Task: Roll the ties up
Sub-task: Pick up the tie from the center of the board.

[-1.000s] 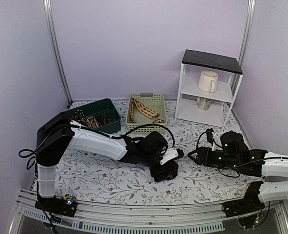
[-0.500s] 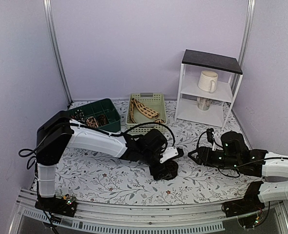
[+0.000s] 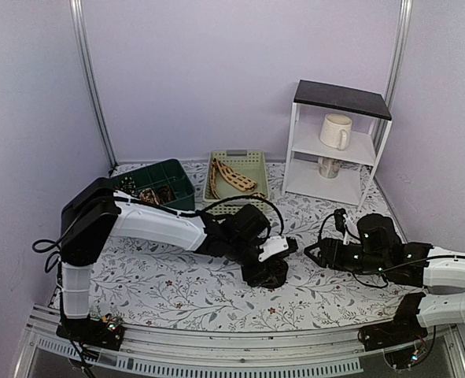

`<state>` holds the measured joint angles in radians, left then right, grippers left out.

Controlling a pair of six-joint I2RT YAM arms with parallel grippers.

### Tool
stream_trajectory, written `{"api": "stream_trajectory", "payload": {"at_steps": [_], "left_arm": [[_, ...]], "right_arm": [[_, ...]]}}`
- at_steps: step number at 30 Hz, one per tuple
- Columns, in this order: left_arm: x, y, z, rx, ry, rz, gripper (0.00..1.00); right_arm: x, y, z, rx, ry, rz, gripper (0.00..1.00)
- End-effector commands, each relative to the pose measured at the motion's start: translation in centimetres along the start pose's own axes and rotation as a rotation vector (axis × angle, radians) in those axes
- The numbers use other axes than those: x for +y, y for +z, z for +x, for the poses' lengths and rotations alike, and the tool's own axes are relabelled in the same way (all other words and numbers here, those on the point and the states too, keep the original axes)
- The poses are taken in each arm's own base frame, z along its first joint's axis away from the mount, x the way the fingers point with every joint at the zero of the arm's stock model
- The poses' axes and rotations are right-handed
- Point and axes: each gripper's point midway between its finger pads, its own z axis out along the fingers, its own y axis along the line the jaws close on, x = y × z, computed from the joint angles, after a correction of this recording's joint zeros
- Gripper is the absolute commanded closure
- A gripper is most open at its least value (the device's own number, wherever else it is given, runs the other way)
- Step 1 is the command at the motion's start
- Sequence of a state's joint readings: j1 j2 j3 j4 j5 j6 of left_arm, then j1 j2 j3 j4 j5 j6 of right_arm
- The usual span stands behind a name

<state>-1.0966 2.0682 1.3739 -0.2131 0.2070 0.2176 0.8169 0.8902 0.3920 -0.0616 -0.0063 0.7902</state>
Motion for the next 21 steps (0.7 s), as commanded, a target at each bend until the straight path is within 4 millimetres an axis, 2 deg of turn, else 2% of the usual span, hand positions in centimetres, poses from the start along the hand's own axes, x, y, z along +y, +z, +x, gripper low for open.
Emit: {"api": "stream_trajectory", "payload": {"at_steps": [1,12,16,21], "left_arm": [[0.6,1.0,1.3,0.031,-0.009,0.024,0.29],[0.8,1.6,2.2,0.039,-0.026,0.043,0.31],[0.8,1.8,2.4,0.036,-0.034,0.053,0.40],[0.9,1.4,2.0,0.012,-0.041,0.057,0.57]], "right_arm": [[-0.6,-0.1,0.0,-0.013,0.001,0.021,0.41],[-0.7,-0.2,-0.2,-0.020,-0.002,0.023,0.41],[-0.9,-0.2,-0.1,-0.021,-0.002,0.026,0.42],[-0.9,-0.3,-0.1,-0.025,-0.002,0.028,0.42]]}}
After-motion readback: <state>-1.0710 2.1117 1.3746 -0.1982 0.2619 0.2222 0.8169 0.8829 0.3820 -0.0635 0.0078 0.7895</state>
